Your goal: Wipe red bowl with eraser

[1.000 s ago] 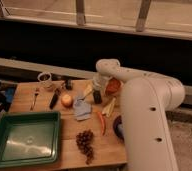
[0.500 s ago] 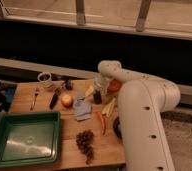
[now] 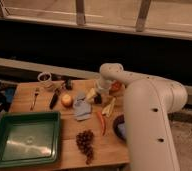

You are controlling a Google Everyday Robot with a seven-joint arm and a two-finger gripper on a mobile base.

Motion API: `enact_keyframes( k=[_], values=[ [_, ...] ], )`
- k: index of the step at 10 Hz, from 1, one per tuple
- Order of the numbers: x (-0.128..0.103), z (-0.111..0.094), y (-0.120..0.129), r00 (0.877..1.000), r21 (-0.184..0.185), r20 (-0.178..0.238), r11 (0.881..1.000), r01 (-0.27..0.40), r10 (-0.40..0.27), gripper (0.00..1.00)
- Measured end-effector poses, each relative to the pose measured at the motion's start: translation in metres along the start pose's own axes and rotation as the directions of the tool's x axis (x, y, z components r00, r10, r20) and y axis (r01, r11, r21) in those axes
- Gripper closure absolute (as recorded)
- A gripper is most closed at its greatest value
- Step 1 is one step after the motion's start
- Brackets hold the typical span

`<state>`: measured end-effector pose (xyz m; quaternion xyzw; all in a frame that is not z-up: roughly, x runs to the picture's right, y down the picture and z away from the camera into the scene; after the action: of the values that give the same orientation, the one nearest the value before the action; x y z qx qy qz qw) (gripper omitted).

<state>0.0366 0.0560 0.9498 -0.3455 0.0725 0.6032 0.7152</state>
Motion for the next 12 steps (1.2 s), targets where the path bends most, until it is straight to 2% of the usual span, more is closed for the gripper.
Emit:
enact_keyframes(
  k=[2, 5, 8, 12],
  values=[
    [-0.002, -0.005, -0.003, 1.0, 0.01, 0.011, 1.0, -0.003, 0.003, 0.2],
    [-0.027, -0.02, -0.017, 0.999, 0.03, 0.043, 0.999, -0.01, 0.009, 0.2],
    [-0.041, -0.019, -0.018, 0.999, 0.009, 0.048, 1.0, -0.006, 0.006, 0.2],
    [-0.058, -0.003, 0.002, 0.999, -0.027, 0.035, 1.0, 0.014, -0.013, 0.2]
  ],
)
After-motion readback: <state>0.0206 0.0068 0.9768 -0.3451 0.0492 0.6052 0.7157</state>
